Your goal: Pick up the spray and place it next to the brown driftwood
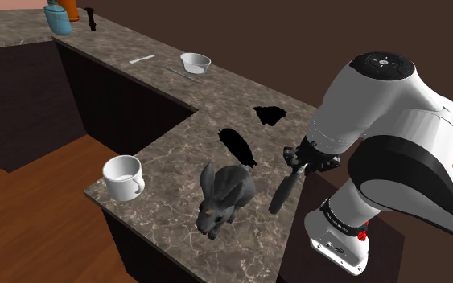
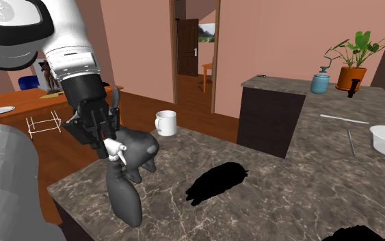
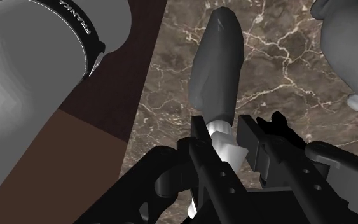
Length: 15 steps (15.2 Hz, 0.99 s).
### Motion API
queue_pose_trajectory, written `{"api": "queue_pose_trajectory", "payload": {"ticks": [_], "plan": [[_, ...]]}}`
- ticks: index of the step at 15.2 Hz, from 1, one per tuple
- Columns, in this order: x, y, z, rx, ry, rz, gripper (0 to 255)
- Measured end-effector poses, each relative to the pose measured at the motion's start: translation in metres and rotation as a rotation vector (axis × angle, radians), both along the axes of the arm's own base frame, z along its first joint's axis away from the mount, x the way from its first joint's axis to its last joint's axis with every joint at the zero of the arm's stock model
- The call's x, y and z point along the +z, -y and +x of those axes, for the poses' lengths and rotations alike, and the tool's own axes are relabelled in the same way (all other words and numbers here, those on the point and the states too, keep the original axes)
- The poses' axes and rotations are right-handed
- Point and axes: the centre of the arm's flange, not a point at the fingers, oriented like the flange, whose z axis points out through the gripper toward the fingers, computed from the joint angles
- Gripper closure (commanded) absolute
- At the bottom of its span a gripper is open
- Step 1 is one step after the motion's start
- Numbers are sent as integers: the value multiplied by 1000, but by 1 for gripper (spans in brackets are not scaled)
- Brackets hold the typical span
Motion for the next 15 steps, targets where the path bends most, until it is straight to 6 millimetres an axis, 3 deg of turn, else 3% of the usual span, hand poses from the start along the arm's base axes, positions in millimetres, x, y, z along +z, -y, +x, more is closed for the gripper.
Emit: {"api": "queue_pose_trajectory", "payload": {"ticks": [6, 15], "plan": [[5, 0, 1, 0, -1, 0, 255], [52, -1, 0, 0, -1, 0, 255]]}}
